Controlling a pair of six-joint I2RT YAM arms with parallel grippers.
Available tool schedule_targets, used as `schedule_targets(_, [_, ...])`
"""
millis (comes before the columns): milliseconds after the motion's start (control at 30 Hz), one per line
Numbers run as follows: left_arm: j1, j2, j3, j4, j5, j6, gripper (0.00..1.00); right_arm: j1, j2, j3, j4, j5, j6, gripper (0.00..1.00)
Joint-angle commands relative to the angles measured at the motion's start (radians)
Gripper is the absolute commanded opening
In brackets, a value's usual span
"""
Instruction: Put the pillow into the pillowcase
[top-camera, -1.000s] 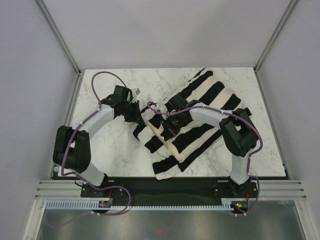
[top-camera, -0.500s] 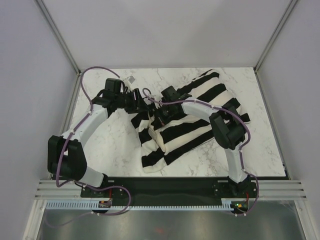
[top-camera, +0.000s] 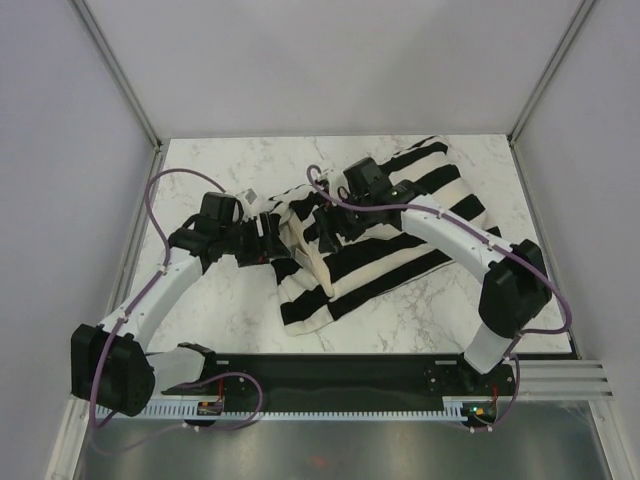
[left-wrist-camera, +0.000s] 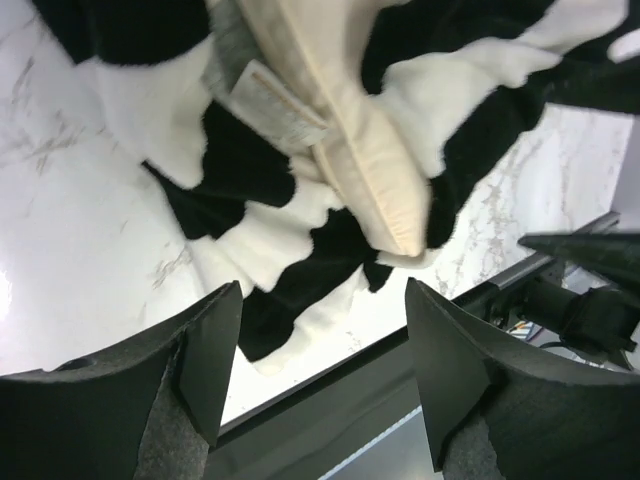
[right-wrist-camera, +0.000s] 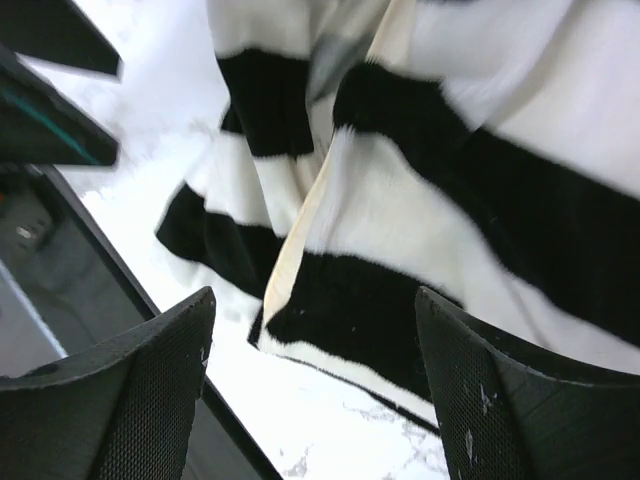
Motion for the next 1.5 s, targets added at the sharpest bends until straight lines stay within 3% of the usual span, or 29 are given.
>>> schedule_targets(0, [0.006,-0.036,0.005,-0.02,-0.064,-0.058,0.74,0.076,0.02,-0.089,-0.087,0.23,-0.053,0.84])
schedule_targets(167, [0.054,-0.072,0.02,-0.081,-0.076,-0.073,0.82,0.16,0.072,-0.163,0.027,0.316,0.031,0.87])
schedule_targets(300, [0.058,-0.071,-0.004,-0.17,-0.088,-0.087,0.83,0.185,0.143,-0.153,0.065,0.37,0.044,0.86])
schedule_targets(367, [0.054,-0.054,-0.031,-0.178,-0.081,-0.118,0.83,0.179,0.201,-0.15,0.085,0.396,0.058,0.69])
schedule_targets(433, [0.022,-0.022,-0.061,-0.165,-0.105,-0.142,0.82,0.159,0.232,-0.152,0.101,0.34,0.097,0.3])
schedule_targets(467, [0.016,0.019,-0.069,-0.147,-0.102,-0.149,0.82,0.142,0.234,-0.15,0.108,0.307,0.108,0.0])
schedule_targets(633, [-0.049,0.128,-0.041,0.05,-0.111,-0.199,0.8,0.098,0.136,-0.19,0.165,0.152,0.146,0.0])
schedule_targets(767, [-0.104,0.208,-0.012,0.104,-0.118,-0.245,0.8,0.096,0.094,-0.19,0.197,0.092,0.179,0.0])
schedule_targets(1067, [-0.133,0.429,0.029,0.128,-0.208,-0.25,0.76,0.095,0.056,-0.242,0.243,0.059,0.229,0.0])
schedule_targets(1200, [-0.132,0.478,0.031,0.114,-0.214,-0.242,0.69,0.088,0.017,-0.281,0.285,0.054,0.266,0.0])
schedule_targets(1267, [-0.132,0.486,0.032,0.111,-0.185,-0.239,0.55,0.088,0.01,-0.285,0.3,0.057,0.268,0.0])
schedule_targets(1300, [-0.133,0.48,0.034,0.108,-0.146,-0.224,0.36,0.085,0.016,-0.288,0.306,0.075,0.274,0.0])
schedule_targets(1367, [-0.133,0.46,0.026,0.088,-0.11,-0.212,0.16,0.085,0.028,-0.287,0.337,0.085,0.272,0.0])
schedule_targets(1433, [-0.133,0.409,0.018,0.045,-0.067,-0.184,0.03,0.079,0.059,-0.279,0.374,0.111,0.292,0.0])
schedule_targets(1467, [-0.133,0.394,0.014,0.027,-0.053,-0.173,0.02,0.072,0.072,-0.276,0.41,0.114,0.304,0.0])
